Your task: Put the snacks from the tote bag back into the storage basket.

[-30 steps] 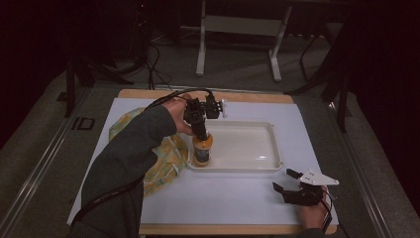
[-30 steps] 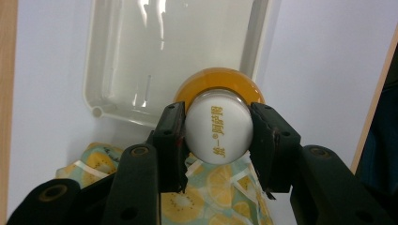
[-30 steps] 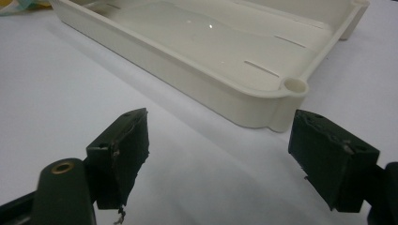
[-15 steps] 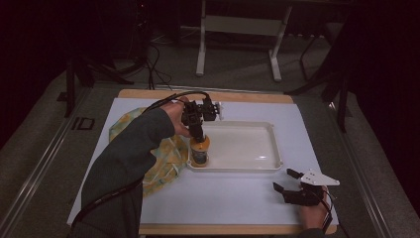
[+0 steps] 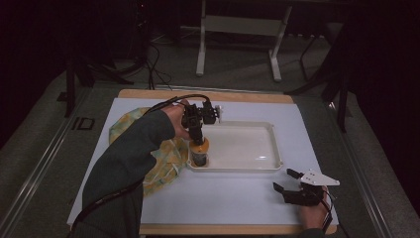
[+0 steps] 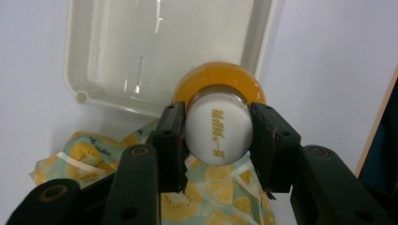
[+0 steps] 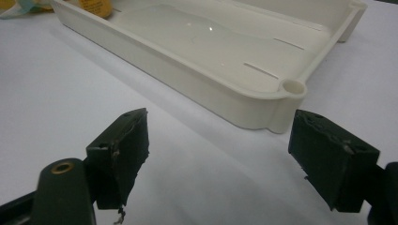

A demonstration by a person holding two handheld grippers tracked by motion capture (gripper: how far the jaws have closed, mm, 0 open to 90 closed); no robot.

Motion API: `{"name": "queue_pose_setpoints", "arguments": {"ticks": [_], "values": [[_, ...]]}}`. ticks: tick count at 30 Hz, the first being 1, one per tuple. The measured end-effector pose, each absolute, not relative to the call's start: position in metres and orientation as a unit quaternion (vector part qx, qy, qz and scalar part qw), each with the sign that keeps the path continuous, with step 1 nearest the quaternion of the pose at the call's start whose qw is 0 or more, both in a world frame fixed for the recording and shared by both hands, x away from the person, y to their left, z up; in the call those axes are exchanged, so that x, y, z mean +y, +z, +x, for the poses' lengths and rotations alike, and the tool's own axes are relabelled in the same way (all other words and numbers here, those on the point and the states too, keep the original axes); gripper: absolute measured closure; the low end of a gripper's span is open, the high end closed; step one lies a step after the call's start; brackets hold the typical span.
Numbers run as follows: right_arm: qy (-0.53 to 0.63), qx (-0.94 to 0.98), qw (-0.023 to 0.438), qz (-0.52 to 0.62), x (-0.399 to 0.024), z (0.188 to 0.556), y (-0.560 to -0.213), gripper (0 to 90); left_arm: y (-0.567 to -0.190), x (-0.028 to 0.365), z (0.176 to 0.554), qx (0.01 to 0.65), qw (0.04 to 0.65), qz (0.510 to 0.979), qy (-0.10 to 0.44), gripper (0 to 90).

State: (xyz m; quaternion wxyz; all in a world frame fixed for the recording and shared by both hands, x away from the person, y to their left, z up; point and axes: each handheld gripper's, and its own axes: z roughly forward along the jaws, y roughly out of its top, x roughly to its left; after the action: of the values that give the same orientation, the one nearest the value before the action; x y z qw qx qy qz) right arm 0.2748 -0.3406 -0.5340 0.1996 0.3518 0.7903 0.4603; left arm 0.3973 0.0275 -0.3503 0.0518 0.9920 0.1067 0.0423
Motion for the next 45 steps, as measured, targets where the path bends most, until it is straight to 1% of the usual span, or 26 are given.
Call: {"name": "queue_pose_setpoints", "arguments": {"ticks": [23,27,31,34,39,45], "values": [[0.46,0.79,0.201,0.351,-0.341,0.275,-0.534,20.1,-0.353,0.023,0.396,0.092,0.056,0.993,0.044,58.1],[0.46,0.79,0.201,0.352,-0.34,0.274,-0.534,20.0,-0.353,0.023,0.397,0.096,0.056,0.993,0.044,56.6],[0.459,0.791,0.201,0.352,-0.34,0.274,-0.534,20.1,-0.349,0.022,0.397,0.098,0.065,0.992,0.045,50.9],[0.459,0.791,0.201,0.352,-0.34,0.274,-0.534,20.0,-0.347,0.022,0.397,0.1,0.07,0.991,0.047,48.9],[0.459,0.791,0.201,0.352,-0.34,0.274,-0.534,20.0,-0.342,0.023,0.396,0.1,0.081,0.991,0.044,48.2],[0.459,0.791,0.201,0.352,-0.34,0.274,-0.534,20.1,-0.332,0.022,0.393,0.095,0.095,0.99,0.053,47.4]]}}
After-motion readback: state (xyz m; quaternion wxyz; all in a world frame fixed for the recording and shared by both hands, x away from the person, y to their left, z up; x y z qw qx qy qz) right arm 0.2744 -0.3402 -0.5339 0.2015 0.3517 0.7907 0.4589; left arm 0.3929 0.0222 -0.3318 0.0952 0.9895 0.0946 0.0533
